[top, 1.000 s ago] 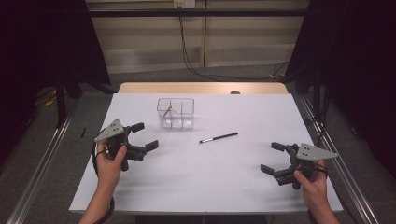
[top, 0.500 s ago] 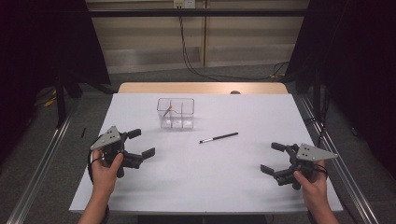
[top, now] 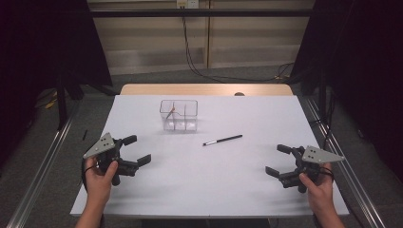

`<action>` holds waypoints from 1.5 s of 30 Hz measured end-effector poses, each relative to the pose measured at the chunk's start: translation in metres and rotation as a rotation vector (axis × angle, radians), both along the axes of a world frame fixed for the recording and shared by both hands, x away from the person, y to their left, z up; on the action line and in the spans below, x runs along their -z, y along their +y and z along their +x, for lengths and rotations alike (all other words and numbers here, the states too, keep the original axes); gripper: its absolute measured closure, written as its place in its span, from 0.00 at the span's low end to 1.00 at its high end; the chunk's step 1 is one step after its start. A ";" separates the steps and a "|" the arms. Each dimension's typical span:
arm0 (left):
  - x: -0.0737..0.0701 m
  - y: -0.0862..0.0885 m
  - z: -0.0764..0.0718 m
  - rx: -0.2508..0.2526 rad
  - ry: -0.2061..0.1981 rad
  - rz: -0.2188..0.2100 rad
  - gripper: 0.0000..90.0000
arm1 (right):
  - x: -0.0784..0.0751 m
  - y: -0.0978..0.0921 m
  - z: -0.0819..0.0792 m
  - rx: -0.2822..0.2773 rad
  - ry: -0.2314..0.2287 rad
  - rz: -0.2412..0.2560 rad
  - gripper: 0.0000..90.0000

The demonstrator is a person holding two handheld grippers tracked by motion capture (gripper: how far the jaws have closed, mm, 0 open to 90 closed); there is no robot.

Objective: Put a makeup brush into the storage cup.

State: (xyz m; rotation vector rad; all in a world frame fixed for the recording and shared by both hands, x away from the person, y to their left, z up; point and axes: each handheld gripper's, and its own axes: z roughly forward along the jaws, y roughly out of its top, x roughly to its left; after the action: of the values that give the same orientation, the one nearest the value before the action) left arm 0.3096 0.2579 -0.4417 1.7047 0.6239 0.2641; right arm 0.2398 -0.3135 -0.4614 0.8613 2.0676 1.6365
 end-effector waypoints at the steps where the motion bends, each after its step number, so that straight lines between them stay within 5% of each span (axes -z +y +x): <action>1: 0.000 0.001 0.000 0.002 0.001 0.000 0.00 | 0.000 0.000 0.000 0.001 0.002 0.000 0.03; 45: 0.001 0.000 -0.008 0.038 -0.028 -0.004 0.00 | -0.003 0.006 0.005 0.026 -0.008 -0.023 0.03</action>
State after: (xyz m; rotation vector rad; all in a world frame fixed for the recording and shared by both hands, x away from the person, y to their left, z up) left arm 0.3011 0.2582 -0.4427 1.7044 0.5709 0.2589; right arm 0.2443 -0.3077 -0.4587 0.8696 2.0573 1.5966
